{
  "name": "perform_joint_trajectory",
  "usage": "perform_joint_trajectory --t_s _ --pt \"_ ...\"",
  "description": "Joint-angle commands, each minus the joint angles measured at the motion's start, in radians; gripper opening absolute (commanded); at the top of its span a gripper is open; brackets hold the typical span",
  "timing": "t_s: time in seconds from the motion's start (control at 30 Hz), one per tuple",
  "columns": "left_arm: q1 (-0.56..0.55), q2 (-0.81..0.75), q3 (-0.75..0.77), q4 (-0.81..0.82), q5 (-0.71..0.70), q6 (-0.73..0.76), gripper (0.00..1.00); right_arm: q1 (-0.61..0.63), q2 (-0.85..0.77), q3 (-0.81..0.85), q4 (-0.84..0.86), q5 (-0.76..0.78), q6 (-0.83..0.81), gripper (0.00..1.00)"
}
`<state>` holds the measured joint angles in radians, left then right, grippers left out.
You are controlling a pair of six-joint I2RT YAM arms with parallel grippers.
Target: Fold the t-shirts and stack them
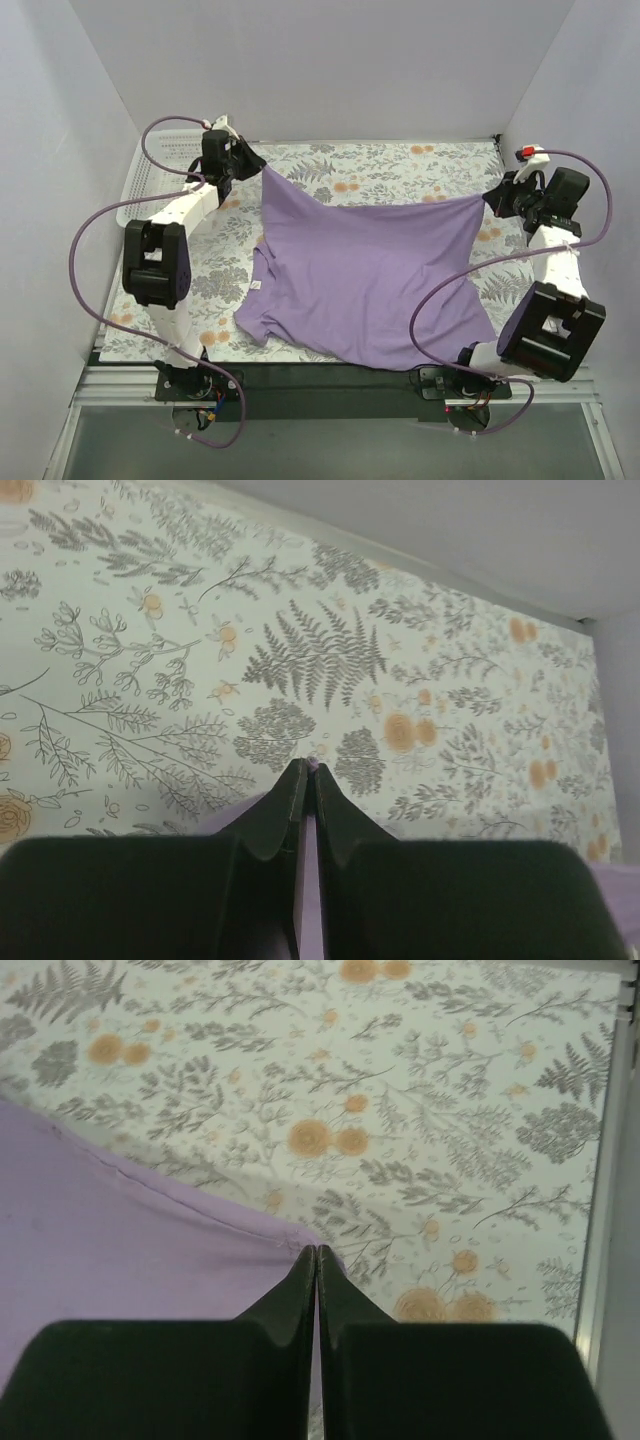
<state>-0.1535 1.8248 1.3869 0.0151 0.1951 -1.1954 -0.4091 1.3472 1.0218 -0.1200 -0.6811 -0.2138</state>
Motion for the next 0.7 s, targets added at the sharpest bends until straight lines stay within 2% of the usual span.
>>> perform_joint_trajectory --t_s 0.0,0.13,0.2,0.27,0.37,0.43,0.53,0.57,0.63,0.67 --pt "0.029 0.146 0.105 0.111 -0.002 -0.018 0.0 0.01 0.192 0.071 0.304 0.132 -0.018 0.01" --pt "0.038 0.301 0.297 0.092 0.004 -0.038 0.0 0.027 0.418 0.231 0.304 0.132 0.019 0.01" --pt "0.04 0.333 0.38 0.088 0.01 -0.047 0.0 0.027 0.458 0.283 0.307 0.144 0.046 0.01" --pt "0.042 0.364 0.437 0.1 0.023 -0.049 0.0 0.026 0.458 0.301 0.328 0.161 0.068 0.01" --pt "0.042 0.308 0.422 0.192 0.046 -0.056 0.0 0.015 0.396 0.265 0.361 0.14 0.082 0.01" --pt "0.042 0.157 0.33 0.244 0.043 -0.052 0.0 0.006 0.301 0.191 0.352 0.068 0.086 0.01" --pt "0.042 0.012 0.172 0.29 0.035 -0.041 0.0 0.007 0.161 0.086 0.31 0.006 0.03 0.01" --pt "0.042 -0.092 0.135 0.293 0.026 -0.035 0.0 0.007 0.048 0.02 0.295 -0.02 0.015 0.01" --pt "0.042 -0.203 0.028 0.304 0.027 -0.032 0.0 0.006 -0.073 -0.018 0.214 -0.035 -0.028 0.01" --pt "0.042 -0.311 -0.003 0.306 0.023 -0.035 0.0 0.006 -0.182 -0.016 0.139 -0.04 -0.041 0.01"
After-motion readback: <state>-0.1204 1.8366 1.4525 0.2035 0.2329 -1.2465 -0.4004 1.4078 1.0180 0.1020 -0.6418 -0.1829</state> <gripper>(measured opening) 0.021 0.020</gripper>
